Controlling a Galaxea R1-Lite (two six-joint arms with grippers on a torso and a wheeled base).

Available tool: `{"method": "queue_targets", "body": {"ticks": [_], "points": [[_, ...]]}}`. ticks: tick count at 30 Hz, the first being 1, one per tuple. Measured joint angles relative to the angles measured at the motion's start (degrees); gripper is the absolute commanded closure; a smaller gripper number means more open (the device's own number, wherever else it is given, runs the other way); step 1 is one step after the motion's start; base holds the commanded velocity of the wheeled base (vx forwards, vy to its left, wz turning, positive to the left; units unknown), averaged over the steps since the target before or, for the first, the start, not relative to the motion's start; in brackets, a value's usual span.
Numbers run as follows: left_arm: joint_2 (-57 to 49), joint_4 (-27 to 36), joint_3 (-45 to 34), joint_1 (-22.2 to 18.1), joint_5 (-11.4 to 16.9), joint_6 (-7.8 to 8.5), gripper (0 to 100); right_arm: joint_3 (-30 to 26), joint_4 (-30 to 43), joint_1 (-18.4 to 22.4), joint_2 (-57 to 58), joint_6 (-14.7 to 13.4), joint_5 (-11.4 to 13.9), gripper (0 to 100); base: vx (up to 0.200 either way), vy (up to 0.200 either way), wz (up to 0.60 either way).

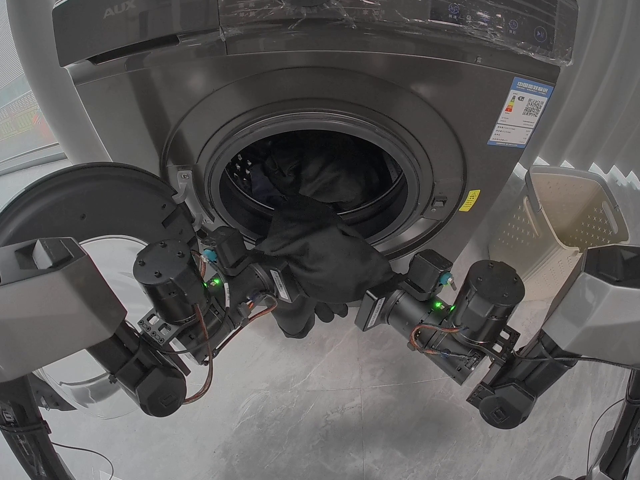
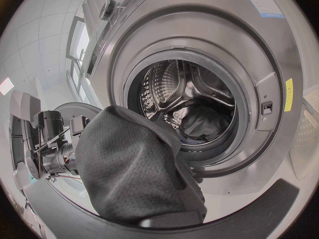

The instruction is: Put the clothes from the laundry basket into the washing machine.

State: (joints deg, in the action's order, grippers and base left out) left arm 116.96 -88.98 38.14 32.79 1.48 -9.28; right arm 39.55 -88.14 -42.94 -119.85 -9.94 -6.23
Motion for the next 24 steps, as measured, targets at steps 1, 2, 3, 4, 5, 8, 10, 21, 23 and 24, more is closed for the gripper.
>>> {"method": "queue_targets", "body": {"ticks": [1, 2, 3, 4, 5, 8, 10, 21, 23, 24], "points": [[-0.1, 0.0, -0.1, 0.0, 0.0, 0.04, 100, -0.2, 0.0, 0.0, 0.0, 0.0, 0.0, 0, 0.000, 0.000, 0.00], [-0.3, 0.0, -0.1, 0.0, 0.0, 0.06, 100, -0.4, 0.1, -0.1, -0.1, 0.0, 0.0, 0, 0.000, 0.000, 0.00], [-0.4, 0.0, -0.1, 0.0, 0.0, 0.13, 100, -0.5, 0.2, -0.2, -0.1, 0.0, 0.1, 0, 0.000, 0.000, 0.00], [-0.5, 0.0, -0.1, 0.0, 0.0, 0.13, 100, -0.7, 0.2, -0.4, -0.1, 0.0, 0.1, 0, 0.000, 0.000, 0.00], [-0.6, 0.0, -0.2, -0.1, 0.0, 0.15, 100, -1.0, 0.3, -0.5, 0.0, 0.1, 0.2, 0, 0.000, 0.000, 0.00], [-1.0, 0.0, -0.5, -0.2, 0.0, 0.17, 100, -3.0, 0.4, -1.0, 0.4, 0.7, 0.6, 0, 0.000, 0.000, 0.00], [-1.5, 0.0, -1.0, -0.2, 0.0, 0.20, 100, -5.7, 0.4, -1.3, 0.8, 1.3, 1.5, 0, 0.000, 0.000, 0.00], [-9.8, 0.1, -12.3, -0.9, 1.0, 0.85, 100, -21.2, 0.2, 1.1, 3.1, 2.2, 4.7, 0, 0.000, 0.000, 0.00], [-11.2, 0.0, -14.0, -1.3, 1.8, 0.91, 100, -22.0, 0.2, 3.3, 3.3, 2.0, 4.7, 0, 0.000, 0.000, 0.00], [-11.7, 0.0, -14.8, -1.5, 2.4, 0.99, 100, -22.3, 0.1, 4.4, 3.3, 2.0, 4.7, 0, 0.000, 0.000, 0.00]]}}
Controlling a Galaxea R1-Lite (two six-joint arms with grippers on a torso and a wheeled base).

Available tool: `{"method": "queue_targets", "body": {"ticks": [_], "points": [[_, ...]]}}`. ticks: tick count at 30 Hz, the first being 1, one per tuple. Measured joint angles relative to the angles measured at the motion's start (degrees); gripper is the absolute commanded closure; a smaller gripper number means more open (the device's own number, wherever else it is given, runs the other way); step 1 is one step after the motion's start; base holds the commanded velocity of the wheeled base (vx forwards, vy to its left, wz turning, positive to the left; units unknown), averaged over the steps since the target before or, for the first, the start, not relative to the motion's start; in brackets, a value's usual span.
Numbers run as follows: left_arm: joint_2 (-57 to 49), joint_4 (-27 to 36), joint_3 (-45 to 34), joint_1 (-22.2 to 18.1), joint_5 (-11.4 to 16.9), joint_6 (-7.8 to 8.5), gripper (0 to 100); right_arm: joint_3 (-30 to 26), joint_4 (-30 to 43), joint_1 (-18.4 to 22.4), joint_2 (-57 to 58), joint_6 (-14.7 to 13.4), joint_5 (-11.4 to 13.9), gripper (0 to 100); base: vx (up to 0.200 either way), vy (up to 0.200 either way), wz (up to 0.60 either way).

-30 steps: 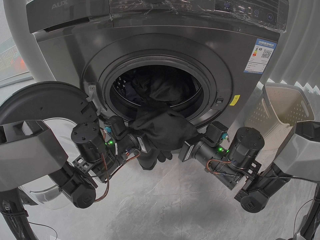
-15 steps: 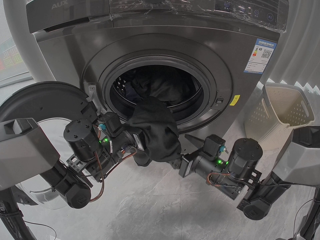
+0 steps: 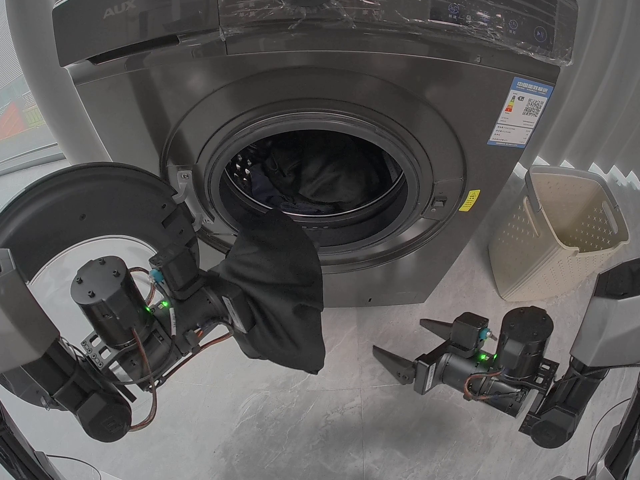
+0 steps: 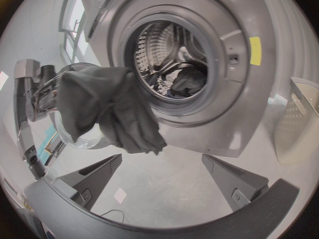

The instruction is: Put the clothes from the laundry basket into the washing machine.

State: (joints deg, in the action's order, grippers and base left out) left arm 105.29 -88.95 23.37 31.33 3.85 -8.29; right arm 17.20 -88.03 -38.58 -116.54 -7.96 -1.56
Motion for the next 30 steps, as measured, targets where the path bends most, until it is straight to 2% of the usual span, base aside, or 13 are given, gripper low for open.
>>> {"method": "queue_targets", "body": {"ticks": [4, 11, 14, 20, 30], "points": [[-0.9, 0.0, -2.7, -0.7, 1.6, 0.27, 100, -1.5, -0.2, 3.9, 0.4, -0.1, 0.0, 0, 0.000, 0.000, 0.00], [-1.0, -0.1, -5.2, -0.6, 2.0, 0.24, 100, -3.0, -0.3, 6.7, 1.9, -0.2, 0.1, 0, 0.000, 0.000, 0.00], [-0.8, 0.0, -5.7, -0.2, 2.0, 0.44, 100, -2.8, -0.3, 6.4, 2.2, -0.3, 0.0, 0, 0.000, 0.000, 0.00], [-0.5, 0.0, -6.1, 0.7, 1.9, 0.57, 100, -2.6, -0.3, 5.3, 2.8, -0.7, -0.1, 0, 0.200, 0.000, 0.00], [-0.4, 0.0, -7.2, 1.1, 1.5, 0.61, 100, -1.7, -0.3, 5.0, 3.2, -1.1, 0.0, 0, 0.020, 0.000, 0.00]]}}
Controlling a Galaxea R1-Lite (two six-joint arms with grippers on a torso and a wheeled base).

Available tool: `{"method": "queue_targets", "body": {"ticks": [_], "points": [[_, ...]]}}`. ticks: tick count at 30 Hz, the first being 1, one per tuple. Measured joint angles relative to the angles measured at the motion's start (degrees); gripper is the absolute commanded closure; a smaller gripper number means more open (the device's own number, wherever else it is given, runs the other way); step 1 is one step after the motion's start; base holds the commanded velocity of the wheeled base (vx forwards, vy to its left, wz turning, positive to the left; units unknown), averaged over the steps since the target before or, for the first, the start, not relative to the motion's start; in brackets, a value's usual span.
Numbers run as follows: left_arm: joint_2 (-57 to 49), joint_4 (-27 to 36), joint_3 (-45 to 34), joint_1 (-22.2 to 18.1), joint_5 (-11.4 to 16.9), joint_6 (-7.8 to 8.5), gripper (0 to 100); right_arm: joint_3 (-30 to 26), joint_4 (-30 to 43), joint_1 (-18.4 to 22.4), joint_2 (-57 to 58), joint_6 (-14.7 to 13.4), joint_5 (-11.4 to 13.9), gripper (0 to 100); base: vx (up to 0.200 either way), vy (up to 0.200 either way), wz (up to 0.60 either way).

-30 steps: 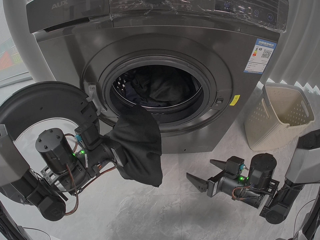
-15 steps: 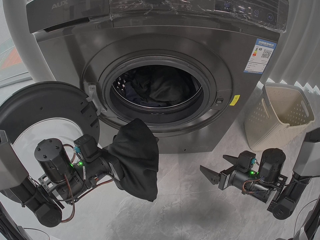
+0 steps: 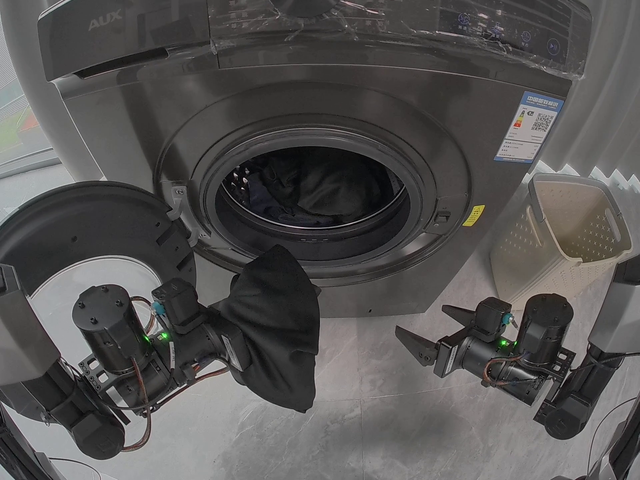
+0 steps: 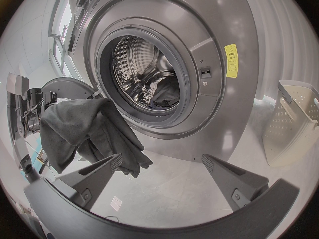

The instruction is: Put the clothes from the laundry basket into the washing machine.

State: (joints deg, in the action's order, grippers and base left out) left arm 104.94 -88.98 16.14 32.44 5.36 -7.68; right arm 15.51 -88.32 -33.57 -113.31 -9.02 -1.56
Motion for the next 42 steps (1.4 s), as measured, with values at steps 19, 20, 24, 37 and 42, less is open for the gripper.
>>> {"method": "queue_targets", "body": {"ticks": [19, 20, 24, 37, 42], "points": [[0.0, 0.0, -1.1, 1.2, 0.0, 0.05, 100, -0.3, 0.0, -1.0, 0.9, 0.0, 0.0, 0, 0.116, 0.000, 0.00], [0.0, 0.0, -1.1, 1.3, -0.1, 0.05, 100, -0.4, 0.0, -1.2, 1.1, 0.0, 0.0, 0, 0.000, 0.000, 0.00], [-0.3, 0.0, -1.2, 2.7, -0.3, 0.07, 100, -1.2, 0.0, -1.7, 1.6, 0.0, 0.0, 0, 0.000, 0.000, 0.00], [4.1, 0.0, 7.2, 5.9, -4.3, 1.34, 100, -4.6, 0.0, -7.6, 3.0, 0.1, -0.7, 0, 0.000, 0.000, 0.00], [9.1, 0.0, 13.6, 5.7, -6.0, 2.49, 100, -5.7, 0.0, -8.4, 3.2, 0.1, -1.0, 0, 0.000, 0.000, 0.00]]}}
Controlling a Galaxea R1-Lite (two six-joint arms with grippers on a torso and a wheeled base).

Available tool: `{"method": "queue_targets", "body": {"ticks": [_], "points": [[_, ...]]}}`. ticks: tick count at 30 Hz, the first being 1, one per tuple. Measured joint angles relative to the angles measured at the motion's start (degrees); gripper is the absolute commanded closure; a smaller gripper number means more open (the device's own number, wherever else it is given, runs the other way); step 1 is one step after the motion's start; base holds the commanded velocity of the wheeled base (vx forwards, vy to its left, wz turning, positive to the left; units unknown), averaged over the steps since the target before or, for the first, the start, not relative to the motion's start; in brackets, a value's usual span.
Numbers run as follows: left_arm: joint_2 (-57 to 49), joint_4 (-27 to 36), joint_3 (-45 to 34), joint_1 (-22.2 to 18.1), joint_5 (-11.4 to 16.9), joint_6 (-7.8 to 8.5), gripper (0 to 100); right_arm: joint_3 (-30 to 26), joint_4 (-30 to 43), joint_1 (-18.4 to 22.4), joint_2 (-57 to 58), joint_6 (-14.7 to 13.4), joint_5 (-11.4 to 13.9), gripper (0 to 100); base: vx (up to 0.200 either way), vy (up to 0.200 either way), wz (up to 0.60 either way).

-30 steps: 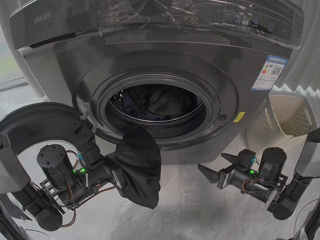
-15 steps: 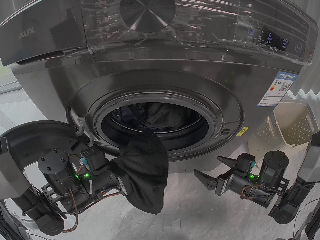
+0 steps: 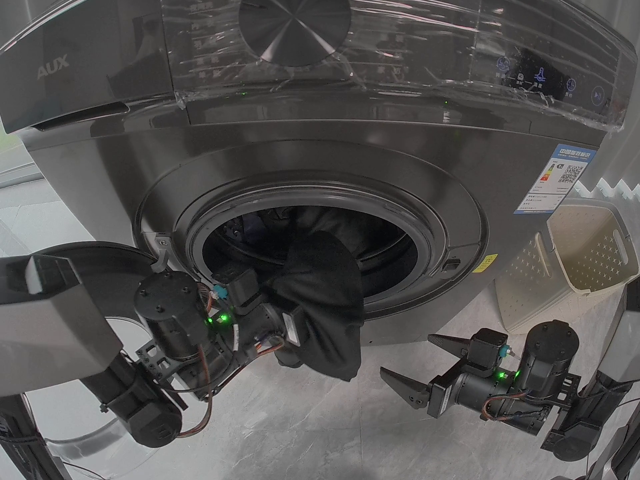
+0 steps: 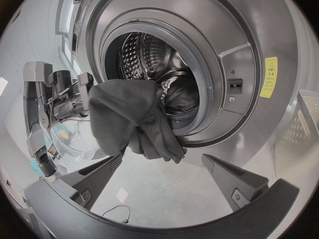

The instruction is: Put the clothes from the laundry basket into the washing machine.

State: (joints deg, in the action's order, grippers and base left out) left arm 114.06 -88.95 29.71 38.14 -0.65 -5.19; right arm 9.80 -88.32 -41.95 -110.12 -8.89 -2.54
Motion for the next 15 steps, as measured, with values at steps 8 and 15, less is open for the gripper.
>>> {"method": "queue_targets", "body": {"ticks": [8, 15], "points": [[7.7, 0.0, 11.8, -1.2, -4.9, -0.22, 100, -0.6, 0.0, -0.2, 0.4, 0.0, -0.1, 0, 0.000, 0.000, 0.00], [13.5, 0.0, 21.6, -3.8, -4.9, -0.39, 100, -0.7, 0.0, -0.3, 0.9, 0.1, -0.1, 0, 0.000, 0.000, 0.00]]}}
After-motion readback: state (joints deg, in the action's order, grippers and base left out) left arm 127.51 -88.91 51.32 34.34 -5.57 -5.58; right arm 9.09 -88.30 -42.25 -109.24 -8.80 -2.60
